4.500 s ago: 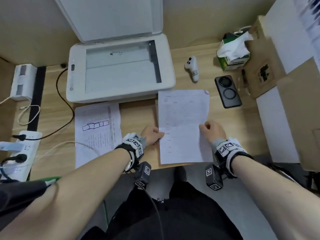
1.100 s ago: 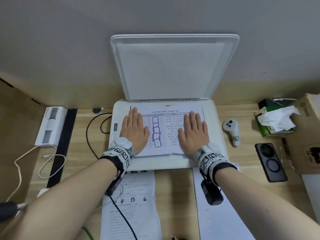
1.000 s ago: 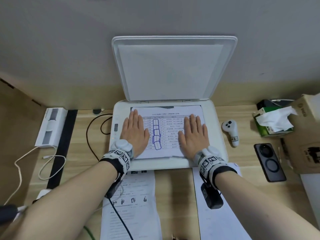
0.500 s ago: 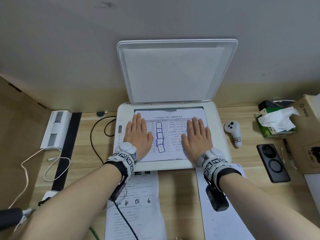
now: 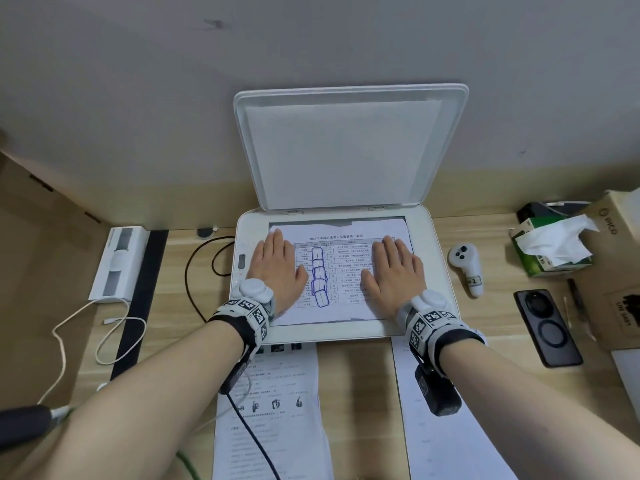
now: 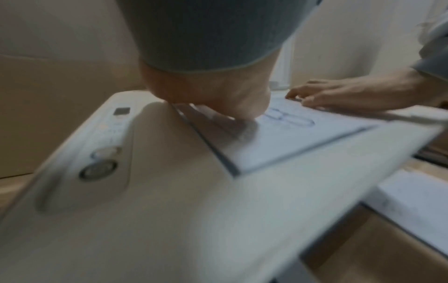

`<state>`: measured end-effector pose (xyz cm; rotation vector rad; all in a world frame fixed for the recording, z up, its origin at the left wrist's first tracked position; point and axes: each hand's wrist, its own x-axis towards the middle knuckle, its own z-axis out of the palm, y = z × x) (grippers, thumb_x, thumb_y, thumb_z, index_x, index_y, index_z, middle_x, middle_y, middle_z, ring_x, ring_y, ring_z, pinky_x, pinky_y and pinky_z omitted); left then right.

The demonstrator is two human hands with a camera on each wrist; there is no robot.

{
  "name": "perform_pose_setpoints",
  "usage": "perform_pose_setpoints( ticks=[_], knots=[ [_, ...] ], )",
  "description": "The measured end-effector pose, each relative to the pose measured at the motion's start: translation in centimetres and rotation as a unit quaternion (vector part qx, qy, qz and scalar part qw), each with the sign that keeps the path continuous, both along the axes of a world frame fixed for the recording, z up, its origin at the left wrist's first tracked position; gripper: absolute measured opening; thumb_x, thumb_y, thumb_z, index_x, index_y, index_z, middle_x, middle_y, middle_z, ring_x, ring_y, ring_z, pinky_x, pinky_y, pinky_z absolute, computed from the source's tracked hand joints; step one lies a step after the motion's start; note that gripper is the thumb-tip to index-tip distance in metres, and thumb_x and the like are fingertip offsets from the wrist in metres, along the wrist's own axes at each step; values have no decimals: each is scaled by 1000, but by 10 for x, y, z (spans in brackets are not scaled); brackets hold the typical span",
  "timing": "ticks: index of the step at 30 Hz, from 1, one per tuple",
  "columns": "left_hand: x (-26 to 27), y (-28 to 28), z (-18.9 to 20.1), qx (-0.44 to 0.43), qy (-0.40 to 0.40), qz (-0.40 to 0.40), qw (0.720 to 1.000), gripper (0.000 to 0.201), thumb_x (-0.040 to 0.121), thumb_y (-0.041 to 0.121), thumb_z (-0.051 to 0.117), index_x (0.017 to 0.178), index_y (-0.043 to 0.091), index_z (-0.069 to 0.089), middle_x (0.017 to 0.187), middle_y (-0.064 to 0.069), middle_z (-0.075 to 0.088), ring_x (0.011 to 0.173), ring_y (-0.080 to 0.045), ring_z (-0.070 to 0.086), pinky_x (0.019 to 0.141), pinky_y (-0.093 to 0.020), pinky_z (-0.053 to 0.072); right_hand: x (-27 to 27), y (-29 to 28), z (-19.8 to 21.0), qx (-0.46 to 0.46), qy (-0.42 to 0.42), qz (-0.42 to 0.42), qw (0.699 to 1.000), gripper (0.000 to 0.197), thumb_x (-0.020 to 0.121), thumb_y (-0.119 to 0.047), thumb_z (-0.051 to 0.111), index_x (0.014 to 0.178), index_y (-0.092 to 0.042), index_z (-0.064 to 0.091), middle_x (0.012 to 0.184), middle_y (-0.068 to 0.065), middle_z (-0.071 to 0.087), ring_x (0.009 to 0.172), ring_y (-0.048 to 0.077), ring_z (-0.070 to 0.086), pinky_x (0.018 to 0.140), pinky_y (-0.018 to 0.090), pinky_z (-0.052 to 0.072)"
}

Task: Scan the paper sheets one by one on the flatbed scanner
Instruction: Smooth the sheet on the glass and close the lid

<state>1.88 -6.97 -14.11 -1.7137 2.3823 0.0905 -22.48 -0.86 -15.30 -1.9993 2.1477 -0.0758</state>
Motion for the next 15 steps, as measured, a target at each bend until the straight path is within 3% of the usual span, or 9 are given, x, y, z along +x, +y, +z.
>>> perform_pose_setpoints(
  ticks=[3,5,7,9,11,15],
  knots=[
    [-2,-26,36,-1,63,7,998,49,91,46,29,118,11,51,125,-12,50,112,-28,47,101,-42,37,-7,-18,25,-8,14,22,1000,48,91,-55,32,124,-20,40,126,2,42,119,26,43,92,42,40],
    [-4,-46,71,-44,156,20,987,30,92,37,38,106,14,51,110,-4,51,98,-22,48,86,-38,43,-11,-29,42,3,21,27,999,50,94,-56,28,126,-21,42,129,4,45,119,24,43,95,42,42],
    [-5,-68,111,-140,231,10,963,13,89,23,48,99,15,50,104,-2,49,91,-18,46,77,-34,43,-13,-40,61,-18,5,30,999,54,96,-55,28,134,-20,41,139,6,44,126,24,41,101,42,41],
    [-5,-88,152,-255,273,0,928,22,80,14,54,102,14,51,106,-3,50,93,-21,46,77,-35,43,-12,-49,84,-74,-9,51,996,57,94,-53,31,138,-18,42,141,5,45,129,23,40,103,40,41],
    [-3,-106,188,-306,260,15,916,39,74,15,58,113,13,52,114,-6,51,101,-25,46,82,-37,41,-8,-59,115,-135,0,79,988,59,91,-49,35,138,-15,44,140,4,47,129,23,40,104,41,42],
    [-9,-115,209,-198,123,33,972,49,76,25,58,123,13,49,122,-7,50,111,-29,46,88,-40,41,4,-73,161,-195,26,102,975,65,90,-38,52,147,-12,33,156,11,31,139,29,31,113,46,36]
  ],
)
